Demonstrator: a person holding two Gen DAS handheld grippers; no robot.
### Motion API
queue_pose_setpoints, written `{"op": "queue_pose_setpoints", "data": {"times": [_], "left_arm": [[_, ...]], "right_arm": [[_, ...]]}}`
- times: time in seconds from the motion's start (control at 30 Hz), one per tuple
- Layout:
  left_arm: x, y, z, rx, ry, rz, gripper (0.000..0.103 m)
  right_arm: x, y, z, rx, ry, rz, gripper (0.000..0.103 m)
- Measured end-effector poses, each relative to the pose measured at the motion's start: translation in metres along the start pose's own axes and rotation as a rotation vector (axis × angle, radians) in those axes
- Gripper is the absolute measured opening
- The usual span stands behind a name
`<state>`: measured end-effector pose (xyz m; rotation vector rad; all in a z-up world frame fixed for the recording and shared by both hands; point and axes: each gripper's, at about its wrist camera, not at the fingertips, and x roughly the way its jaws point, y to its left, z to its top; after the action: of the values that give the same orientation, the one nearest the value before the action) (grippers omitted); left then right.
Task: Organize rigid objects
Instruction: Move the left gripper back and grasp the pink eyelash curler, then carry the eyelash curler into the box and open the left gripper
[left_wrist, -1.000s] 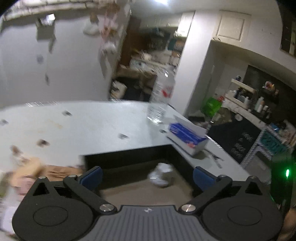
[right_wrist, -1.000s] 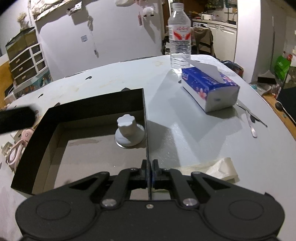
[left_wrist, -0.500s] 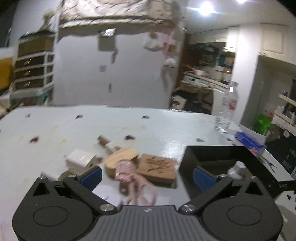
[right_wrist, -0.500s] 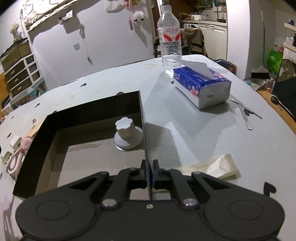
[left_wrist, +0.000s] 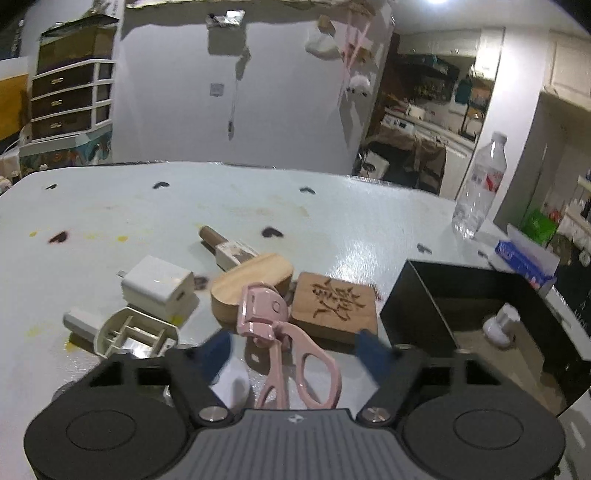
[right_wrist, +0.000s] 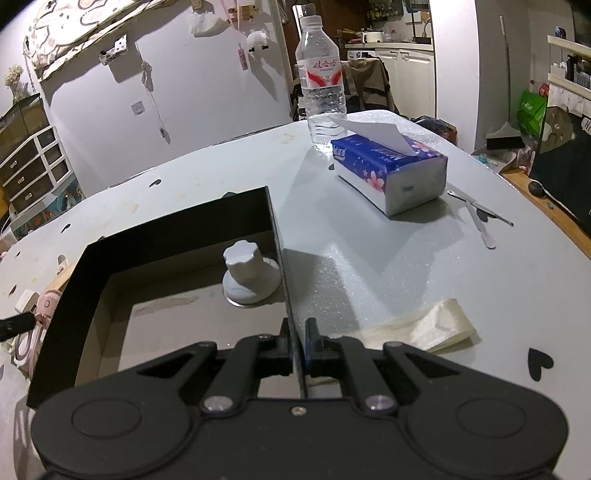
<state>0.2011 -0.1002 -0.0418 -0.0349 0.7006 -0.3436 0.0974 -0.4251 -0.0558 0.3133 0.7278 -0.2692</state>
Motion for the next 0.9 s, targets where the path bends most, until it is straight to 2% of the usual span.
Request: {"op": "queue_pose_setpoints", "data": {"times": [0.23,0.27,0.43,0.5,0.53,0.9], "left_arm": [[0.019,-0.001,-0.001,-0.014,0.060,0.023,0.045],[0.021,0.000,-0.001,-0.021,0.067,0.023,0.039],[0.022,-0.001,-0.002,-0.019,0.061,0.039,0.033],[0.020,0.000,-0.002,-0.018,0.048,0.063,0.009],[0.019,0.002,-0.001,-0.028,0.048,0.061,0.005],[0.007,0.012,0.001,-0.077,0.006,0.007,0.003]], "right_arm": [[0.000,0.000,0.000,-0.004,-0.001,0.000,0.006],[0.000,0.000,0.000,-0.005,-0.001,0.000,0.006],[0.000,0.000,0.000,-0.004,-0.002,0.000,0.006],[0.000,0.000,0.000,-0.004,-0.001,0.000,0.006],[0.000,0.000,0.000,-0.005,-0.001,0.000,0.006],[0.000,0.000,0.000,-0.004,-0.001,0.000,0.006]]}}
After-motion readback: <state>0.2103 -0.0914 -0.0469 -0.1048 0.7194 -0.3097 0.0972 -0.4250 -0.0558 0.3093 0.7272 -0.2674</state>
